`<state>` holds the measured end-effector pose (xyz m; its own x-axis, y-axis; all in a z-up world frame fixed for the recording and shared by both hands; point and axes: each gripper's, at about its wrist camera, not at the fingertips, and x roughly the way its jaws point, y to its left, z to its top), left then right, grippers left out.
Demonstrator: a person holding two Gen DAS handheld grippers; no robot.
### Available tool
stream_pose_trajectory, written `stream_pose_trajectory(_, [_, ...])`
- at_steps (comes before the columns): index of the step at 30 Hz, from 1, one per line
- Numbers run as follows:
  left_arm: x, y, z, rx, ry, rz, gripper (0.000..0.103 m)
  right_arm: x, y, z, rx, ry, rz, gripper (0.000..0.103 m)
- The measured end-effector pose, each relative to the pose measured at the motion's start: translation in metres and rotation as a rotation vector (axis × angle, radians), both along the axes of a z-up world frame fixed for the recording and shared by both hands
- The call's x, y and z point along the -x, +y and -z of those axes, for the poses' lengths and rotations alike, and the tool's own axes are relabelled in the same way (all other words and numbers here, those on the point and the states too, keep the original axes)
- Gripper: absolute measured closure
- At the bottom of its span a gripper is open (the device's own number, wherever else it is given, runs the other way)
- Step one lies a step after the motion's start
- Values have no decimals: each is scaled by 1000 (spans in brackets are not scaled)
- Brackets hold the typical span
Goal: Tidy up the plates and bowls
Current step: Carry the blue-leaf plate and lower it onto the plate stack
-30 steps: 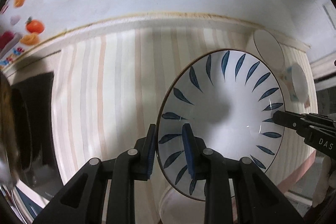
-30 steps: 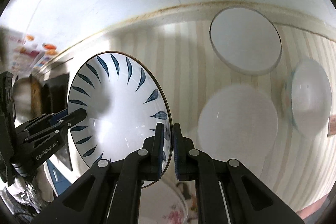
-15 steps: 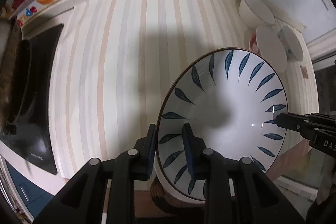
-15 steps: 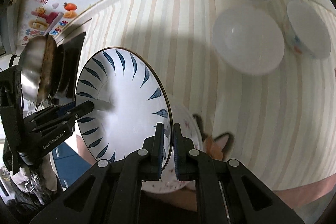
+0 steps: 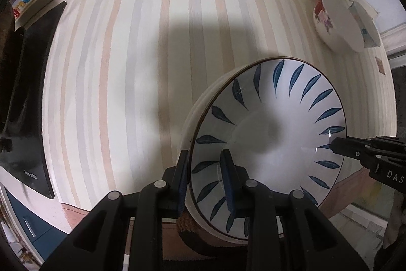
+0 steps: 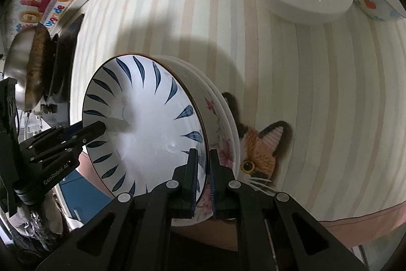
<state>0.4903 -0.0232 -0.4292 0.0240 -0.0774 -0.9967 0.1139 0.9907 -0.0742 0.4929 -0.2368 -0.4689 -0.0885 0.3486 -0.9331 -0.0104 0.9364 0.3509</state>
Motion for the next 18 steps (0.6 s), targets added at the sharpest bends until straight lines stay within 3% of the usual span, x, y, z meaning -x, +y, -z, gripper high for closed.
stream_pose_trajectory(10, [3,-12,9,-31,0,6,80,1,-5,9,1,23,2,93])
stream_pose_trajectory(18, [5,-2,16,10,30,-70,80,-1,-3,6,-15,31,18,82])
